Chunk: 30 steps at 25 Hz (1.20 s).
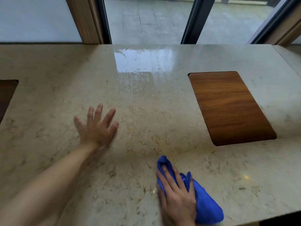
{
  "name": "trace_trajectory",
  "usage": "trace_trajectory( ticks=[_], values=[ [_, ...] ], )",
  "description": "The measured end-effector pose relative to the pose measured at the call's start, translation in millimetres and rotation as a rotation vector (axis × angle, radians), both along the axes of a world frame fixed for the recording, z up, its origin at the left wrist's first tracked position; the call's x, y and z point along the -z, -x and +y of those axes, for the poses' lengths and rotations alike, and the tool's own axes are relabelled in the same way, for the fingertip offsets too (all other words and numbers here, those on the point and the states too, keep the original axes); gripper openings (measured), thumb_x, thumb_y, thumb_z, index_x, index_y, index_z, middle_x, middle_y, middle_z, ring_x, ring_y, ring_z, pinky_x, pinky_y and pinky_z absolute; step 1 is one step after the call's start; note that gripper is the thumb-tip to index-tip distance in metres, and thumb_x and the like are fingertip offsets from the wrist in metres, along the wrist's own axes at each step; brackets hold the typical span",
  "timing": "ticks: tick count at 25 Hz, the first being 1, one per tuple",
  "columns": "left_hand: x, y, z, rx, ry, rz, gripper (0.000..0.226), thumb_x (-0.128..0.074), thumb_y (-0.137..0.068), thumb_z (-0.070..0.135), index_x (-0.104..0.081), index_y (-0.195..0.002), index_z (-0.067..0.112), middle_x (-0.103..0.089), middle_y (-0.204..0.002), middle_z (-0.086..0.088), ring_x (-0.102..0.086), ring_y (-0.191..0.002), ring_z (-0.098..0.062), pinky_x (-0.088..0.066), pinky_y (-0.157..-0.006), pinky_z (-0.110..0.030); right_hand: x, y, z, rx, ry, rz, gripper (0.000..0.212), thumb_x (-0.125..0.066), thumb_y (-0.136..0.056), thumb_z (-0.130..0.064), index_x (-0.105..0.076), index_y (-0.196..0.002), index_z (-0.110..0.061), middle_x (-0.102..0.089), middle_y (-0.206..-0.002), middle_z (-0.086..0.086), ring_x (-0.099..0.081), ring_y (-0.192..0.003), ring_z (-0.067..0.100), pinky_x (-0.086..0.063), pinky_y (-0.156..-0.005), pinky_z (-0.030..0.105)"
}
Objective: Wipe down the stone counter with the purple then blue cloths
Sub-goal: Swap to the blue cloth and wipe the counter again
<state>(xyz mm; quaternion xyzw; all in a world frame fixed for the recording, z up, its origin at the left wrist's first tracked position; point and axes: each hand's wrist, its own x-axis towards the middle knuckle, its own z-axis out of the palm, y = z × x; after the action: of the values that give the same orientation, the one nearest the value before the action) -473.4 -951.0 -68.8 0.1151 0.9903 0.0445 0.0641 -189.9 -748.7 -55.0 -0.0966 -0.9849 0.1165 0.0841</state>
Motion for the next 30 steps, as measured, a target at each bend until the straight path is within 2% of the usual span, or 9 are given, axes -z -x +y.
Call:
trace_trajectory(
  ticks=[3,5,11,14,19,22,25,28,30],
  values=[
    [6.5,-4.8,-2.2,0.051,-0.010,0.065,0.061,-0.012,-0.091,0.073,-0.021,-0.149,0.053,-0.021,-0.164,-0.003,-0.016,-0.150,-0.032,-0.007,-0.106,-0.078,-5.4,71.6,-8.6,0.082,-0.008,-0.060,0.043,-0.041,-0.095,-0.043,-0.062,-0.131,-0.034,-0.053,-0.143,-0.015,-0.050,-0.133,0.017,-0.028,-0.106,0.070],
    [4.2,-4.1,-1.5,0.062,-0.020,0.073,0.061,-0.015,-0.092,0.071,-0.023,-0.149,0.051,-0.021,-0.164,-0.004,-0.017,-0.150,-0.032,-0.007,-0.106,-0.078,-4.6,99.2,-6.8,0.103,-0.021,-0.083,0.044,-0.037,-0.097,-0.044,-0.056,-0.136,-0.034,-0.049,-0.146,-0.016,-0.044,-0.138,0.020,-0.025,-0.106,0.073],
    [-0.9,-8.9,0.6,0.067,-0.022,0.081,0.063,-0.020,-0.092,0.067,-0.026,-0.151,0.047,-0.021,-0.164,-0.005,-0.016,-0.151,-0.034,-0.007,-0.108,-0.079,8.5,119.1,4.8,0.030,-0.046,-0.060,0.045,-0.038,-0.098,-0.045,-0.052,-0.140,-0.036,-0.041,-0.152,-0.017,-0.034,-0.144,0.021,-0.020,-0.106,0.075],
    [-1.2,-6.6,0.9,0.086,-0.002,0.066,0.063,-0.021,-0.093,0.065,-0.024,-0.153,0.046,-0.021,-0.164,-0.006,-0.018,-0.150,-0.035,-0.008,-0.107,-0.079,1.1,200.9,21.4,0.068,-0.056,-0.085,0.041,-0.038,-0.103,-0.043,-0.048,-0.143,-0.037,-0.038,-0.153,-0.019,-0.034,-0.144,0.020,-0.016,-0.108,0.074],
    [0.7,-6.0,0.0,0.083,0.020,0.087,0.063,-0.029,-0.092,0.063,-0.033,-0.151,0.043,-0.022,-0.165,-0.005,-0.021,-0.150,-0.034,-0.011,-0.107,-0.078,5.7,371.5,64.8,0.117,0.009,-0.211,0.045,-0.023,-0.105,-0.047,-0.027,-0.150,-0.047,-0.017,-0.160,-0.027,-0.009,-0.151,0.014,0.000,-0.110,0.073],
    [4.3,-7.3,0.8,0.046,0.003,0.107,0.062,-0.025,-0.092,0.066,-0.036,-0.149,0.045,-0.024,-0.164,-0.002,-0.022,-0.151,-0.032,-0.009,-0.109,-0.077,3.2,469.0,93.1,0.157,0.040,-0.190,0.043,-0.023,-0.105,-0.046,-0.032,-0.147,-0.046,-0.023,-0.158,-0.026,-0.012,-0.149,0.015,-0.002,-0.108,0.074],
    [6.8,-9.4,0.0,0.035,0.003,0.162,0.063,-0.039,-0.086,0.064,-0.045,-0.145,0.043,-0.031,-0.162,-0.003,-0.029,-0.148,-0.032,-0.011,-0.111,-0.075,0.8,552.7,114.5,0.176,0.055,-0.167,0.041,-0.024,-0.103,-0.045,-0.041,-0.140,-0.042,-0.039,-0.150,-0.012,-0.019,-0.144,0.022,-0.008,-0.102,0.077],
    [6.1,-13.1,0.9,0.057,0.010,0.198,0.067,-0.048,-0.080,0.061,-0.047,-0.144,0.043,-0.034,-0.160,-0.005,-0.032,-0.147,-0.033,-0.013,-0.110,-0.075,-1.8,607.1,125.6,0.185,0.051,-0.174,0.042,-0.026,-0.101,-0.044,-0.046,-0.136,-0.035,-0.047,-0.140,0.003,-0.026,-0.139,0.028,-0.012,-0.098,0.079],
    [4.3,-15.4,1.2,0.075,0.017,0.188,0.069,-0.050,-0.080,0.061,-0.044,-0.146,0.043,-0.033,-0.161,-0.006,-0.030,-0.147,-0.035,-0.014,-0.109,-0.077,-2.8,627.6,115.9,0.083,0.017,-0.198,0.042,-0.027,-0.099,-0.043,-0.048,-0.134,-0.032,-0.049,-0.140,0.005,-0.027,-0.139,0.030,-0.013,-0.096,0.082]
  ],
)
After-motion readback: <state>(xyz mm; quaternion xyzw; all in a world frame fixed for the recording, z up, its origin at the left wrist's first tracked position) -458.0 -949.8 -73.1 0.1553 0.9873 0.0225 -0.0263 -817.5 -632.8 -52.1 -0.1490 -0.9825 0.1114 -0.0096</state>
